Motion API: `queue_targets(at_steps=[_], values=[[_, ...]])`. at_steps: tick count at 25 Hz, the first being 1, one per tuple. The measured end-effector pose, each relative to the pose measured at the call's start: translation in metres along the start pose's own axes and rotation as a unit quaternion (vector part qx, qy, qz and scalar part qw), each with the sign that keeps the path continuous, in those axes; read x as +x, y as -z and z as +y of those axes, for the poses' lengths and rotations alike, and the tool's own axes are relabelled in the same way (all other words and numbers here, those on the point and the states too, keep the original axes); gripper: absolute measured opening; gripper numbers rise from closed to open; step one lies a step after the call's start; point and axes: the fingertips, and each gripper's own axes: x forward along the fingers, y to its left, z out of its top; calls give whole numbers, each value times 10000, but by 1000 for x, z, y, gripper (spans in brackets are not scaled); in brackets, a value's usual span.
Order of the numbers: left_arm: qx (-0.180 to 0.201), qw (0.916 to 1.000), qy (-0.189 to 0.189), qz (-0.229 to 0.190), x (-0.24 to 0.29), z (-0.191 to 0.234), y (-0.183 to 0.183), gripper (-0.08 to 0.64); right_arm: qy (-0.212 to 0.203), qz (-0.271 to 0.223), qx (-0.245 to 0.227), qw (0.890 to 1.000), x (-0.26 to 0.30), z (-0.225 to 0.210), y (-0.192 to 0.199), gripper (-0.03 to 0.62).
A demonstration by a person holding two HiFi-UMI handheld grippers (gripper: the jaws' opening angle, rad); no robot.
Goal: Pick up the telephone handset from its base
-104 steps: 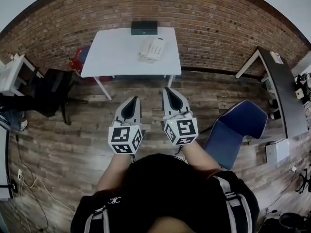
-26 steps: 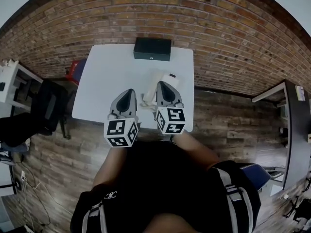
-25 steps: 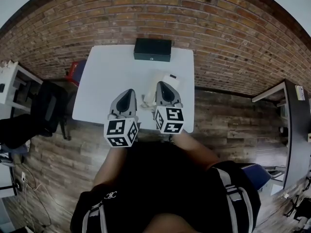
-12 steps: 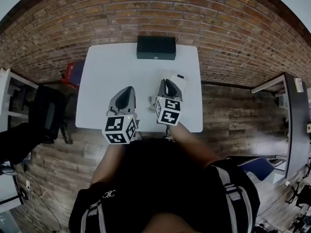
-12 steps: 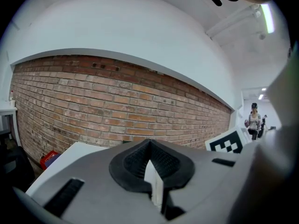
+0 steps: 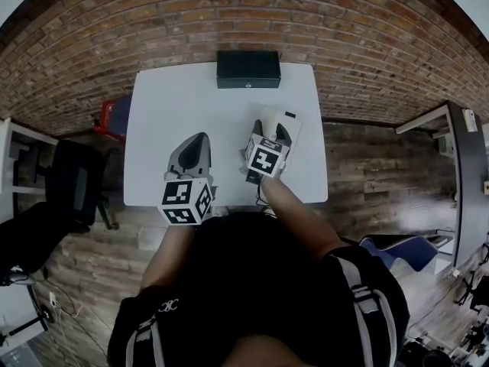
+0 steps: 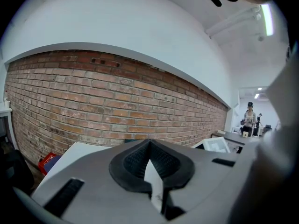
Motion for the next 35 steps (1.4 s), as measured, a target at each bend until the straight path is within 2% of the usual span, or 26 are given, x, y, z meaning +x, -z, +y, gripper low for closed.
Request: queue_targets(at_steps=[4,15,24,35], values=[[38,10000,49,39,0,8,1,2,271,436,83,9986,17,-1,25,213],[108,9998,81,147,-6,24,9,2,659,976,139,9929,43,-8,60,219],[58,9999,73,96,-9,35,7,2,615,1246,221,9901,61,-7,68,218],[41,9998,190,36,-10,26,6,2,790,1672,201,9825,66,-9,73,215]])
